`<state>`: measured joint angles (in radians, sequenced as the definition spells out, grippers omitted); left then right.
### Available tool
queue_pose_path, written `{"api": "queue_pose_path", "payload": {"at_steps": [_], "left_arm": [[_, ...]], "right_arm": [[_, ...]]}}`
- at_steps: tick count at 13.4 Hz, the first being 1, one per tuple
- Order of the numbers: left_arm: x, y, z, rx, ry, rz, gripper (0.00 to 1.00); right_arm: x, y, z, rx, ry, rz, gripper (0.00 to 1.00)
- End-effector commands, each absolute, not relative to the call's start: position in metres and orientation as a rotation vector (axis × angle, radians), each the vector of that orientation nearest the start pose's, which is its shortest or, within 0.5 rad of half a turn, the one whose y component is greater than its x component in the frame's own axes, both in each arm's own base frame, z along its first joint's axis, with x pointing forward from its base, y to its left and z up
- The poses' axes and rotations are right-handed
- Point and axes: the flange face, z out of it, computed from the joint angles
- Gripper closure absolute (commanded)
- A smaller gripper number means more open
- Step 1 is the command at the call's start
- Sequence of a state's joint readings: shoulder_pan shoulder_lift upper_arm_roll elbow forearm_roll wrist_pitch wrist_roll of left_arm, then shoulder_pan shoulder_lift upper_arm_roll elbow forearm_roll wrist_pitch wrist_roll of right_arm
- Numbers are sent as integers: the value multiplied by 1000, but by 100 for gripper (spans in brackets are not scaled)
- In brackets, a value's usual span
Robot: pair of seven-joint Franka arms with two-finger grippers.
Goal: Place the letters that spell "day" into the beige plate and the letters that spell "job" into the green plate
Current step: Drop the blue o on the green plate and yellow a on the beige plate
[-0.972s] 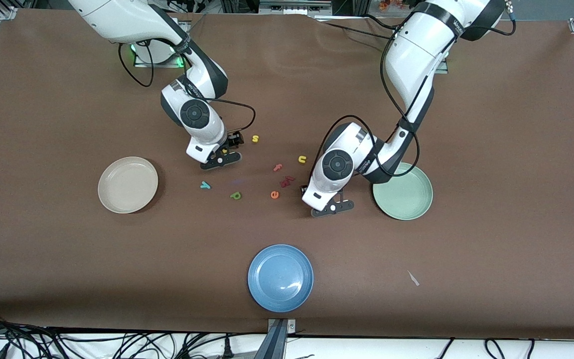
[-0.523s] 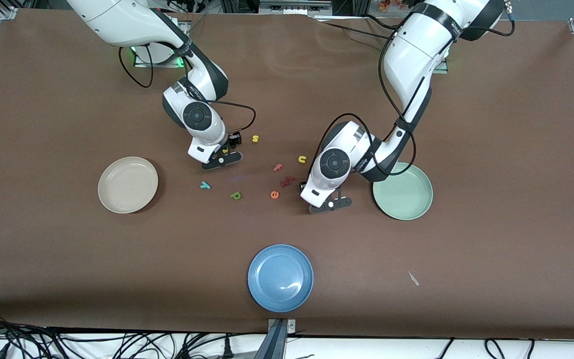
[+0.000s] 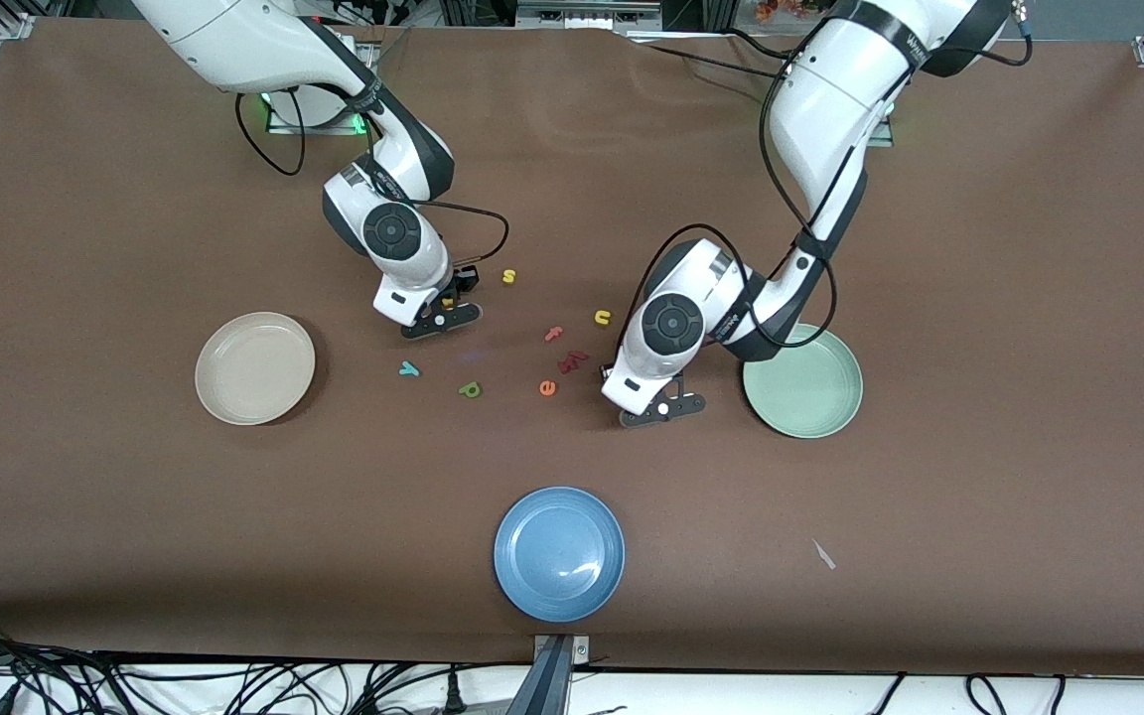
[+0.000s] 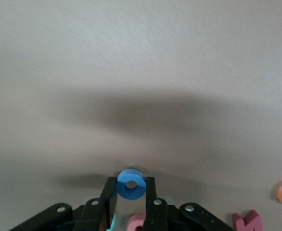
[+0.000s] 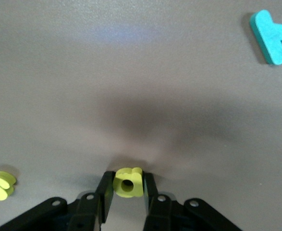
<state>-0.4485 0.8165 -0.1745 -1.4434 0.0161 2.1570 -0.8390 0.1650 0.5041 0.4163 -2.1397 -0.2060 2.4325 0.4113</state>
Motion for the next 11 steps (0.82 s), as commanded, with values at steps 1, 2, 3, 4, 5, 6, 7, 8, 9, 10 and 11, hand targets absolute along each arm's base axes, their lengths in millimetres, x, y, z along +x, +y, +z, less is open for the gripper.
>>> {"api": "queue_pose_path", "payload": {"at_steps": [1, 2, 3, 4, 5, 6, 7, 8, 9, 10, 11], "left_arm": [[605, -351, 266, -3098, -354, 254, 100], [611, -329, 280, -3086, -283, 295, 100], [616, -305, 290, -3074, -221, 359, 100], [619, -284, 294, -3081, -161, 441, 100], [626, -255, 297, -3118, -115, 521, 100], [630, -235, 295, -3143, -15, 582, 100], [633, -219, 294, -3151, 87, 609, 100], [631, -210, 285, -3148, 124, 640, 100], [625, -206, 273, -3128, 138, 666, 100], [622, -200, 259, -3095, 169, 675, 100], [619, -189, 245, -3075, 221, 655, 100]], "right_arm": [[457, 309, 167, -3100, -484, 259, 84], [459, 309, 169, -3102, -477, 259, 88], [467, 309, 181, -3102, -476, 226, 92], [480, 301, 198, -3131, -448, 242, 95], [496, 291, 219, -3172, -405, 265, 96], [513, 281, 238, -3206, -354, 293, 96], [528, 262, 250, -3236, -302, 317, 96], [540, 240, 257, -3257, -253, 308, 96], [551, 216, 259, -3272, -209, 301, 96], [559, 196, 259, -3283, -190, 302, 96], [565, 177, 257, -3289, -190, 307, 96]]}}
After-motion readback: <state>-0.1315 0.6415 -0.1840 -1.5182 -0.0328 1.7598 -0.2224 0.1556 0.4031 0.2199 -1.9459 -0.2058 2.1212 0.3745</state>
